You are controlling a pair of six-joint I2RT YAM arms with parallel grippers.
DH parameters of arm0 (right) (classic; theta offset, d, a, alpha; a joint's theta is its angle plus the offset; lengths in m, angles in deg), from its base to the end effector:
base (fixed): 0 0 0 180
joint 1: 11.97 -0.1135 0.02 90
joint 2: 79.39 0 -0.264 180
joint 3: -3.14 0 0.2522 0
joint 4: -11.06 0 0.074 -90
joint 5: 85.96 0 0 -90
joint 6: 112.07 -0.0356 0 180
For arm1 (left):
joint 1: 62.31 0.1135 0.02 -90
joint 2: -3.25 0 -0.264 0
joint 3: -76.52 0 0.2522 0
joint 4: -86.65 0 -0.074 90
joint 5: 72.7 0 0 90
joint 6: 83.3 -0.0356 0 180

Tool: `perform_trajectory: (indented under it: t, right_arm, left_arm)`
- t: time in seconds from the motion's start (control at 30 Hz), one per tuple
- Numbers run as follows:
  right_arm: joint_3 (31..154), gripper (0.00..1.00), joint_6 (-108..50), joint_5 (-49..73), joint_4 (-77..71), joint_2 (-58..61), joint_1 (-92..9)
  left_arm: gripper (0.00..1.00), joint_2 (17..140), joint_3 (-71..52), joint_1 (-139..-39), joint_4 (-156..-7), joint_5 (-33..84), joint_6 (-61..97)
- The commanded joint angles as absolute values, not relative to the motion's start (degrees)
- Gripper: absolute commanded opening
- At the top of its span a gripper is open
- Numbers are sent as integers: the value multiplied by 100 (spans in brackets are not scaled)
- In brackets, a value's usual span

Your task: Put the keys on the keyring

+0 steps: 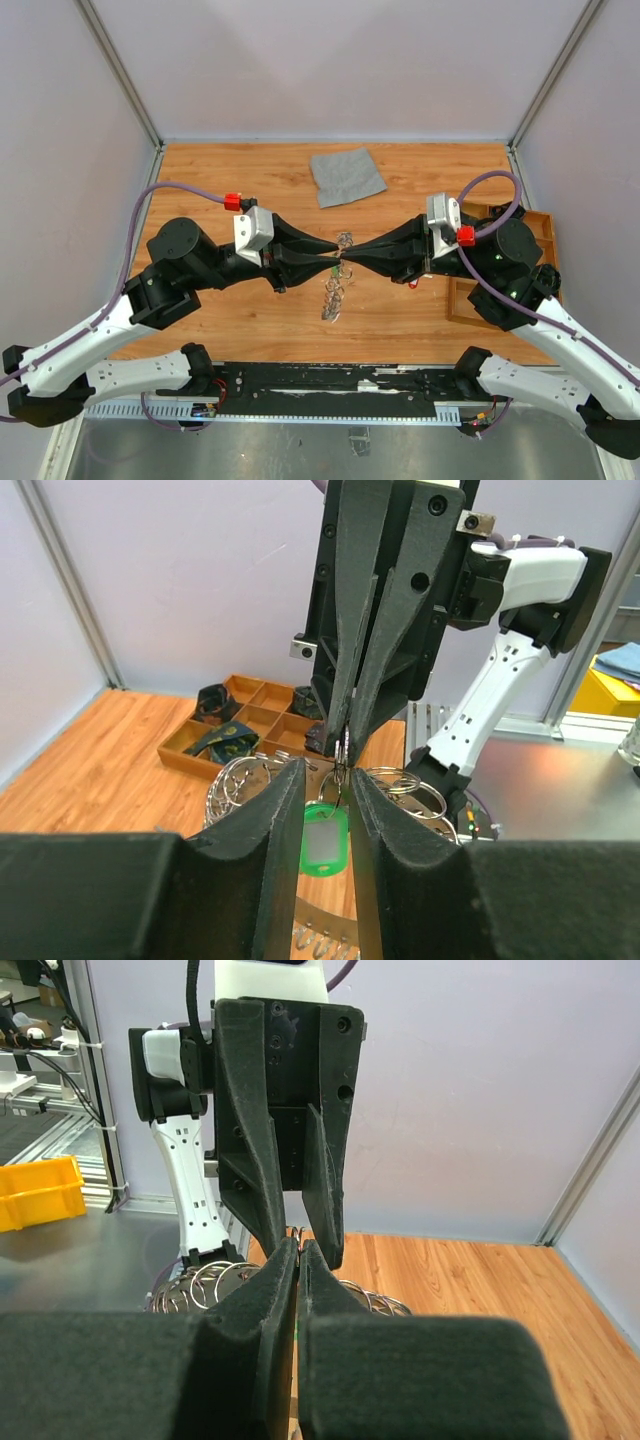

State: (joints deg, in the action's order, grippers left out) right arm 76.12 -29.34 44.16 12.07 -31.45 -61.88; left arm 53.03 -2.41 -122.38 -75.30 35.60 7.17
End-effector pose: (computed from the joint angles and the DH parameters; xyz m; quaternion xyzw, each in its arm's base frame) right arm 0.0872 0.1392 0.4607 -0.4519 0.3576 0.5408 0.6127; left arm 0.0779 -0.1577 0.4587 0.4183 0.4833 -0.4715 0.6075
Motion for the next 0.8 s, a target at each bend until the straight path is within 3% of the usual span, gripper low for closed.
perform_trajectory:
  t: [0.0,0.13,0.33,0.47,0.63,0.77]
  right_arm:
    - [7772,1,-3024,4518,1685,-3210,-6260]
    - [7767,1,-3025,4526,1671,-3207,-6261]
    - [7720,1,-3003,4509,1648,-3196,-6260]
    - [7740,1,-2884,4472,1448,-3193,-6260]
    - [7954,20,-2491,4371,687,-3237,-6260]
    - [8295,28,-2105,4182,-302,-3226,-6260]
  left_arm:
    - [28,5331,-196,-12232,-7725,3668,741]
    - [22,5345,-199,-12233,-7723,3693,746]
    - [1,5351,-235,-12232,-7731,3707,745]
    - [0,5337,-283,-12227,-7686,3710,729]
    - [0,5393,-479,-12234,-7197,3503,518]
    - [0,5521,-770,-12233,-6513,3313,186]
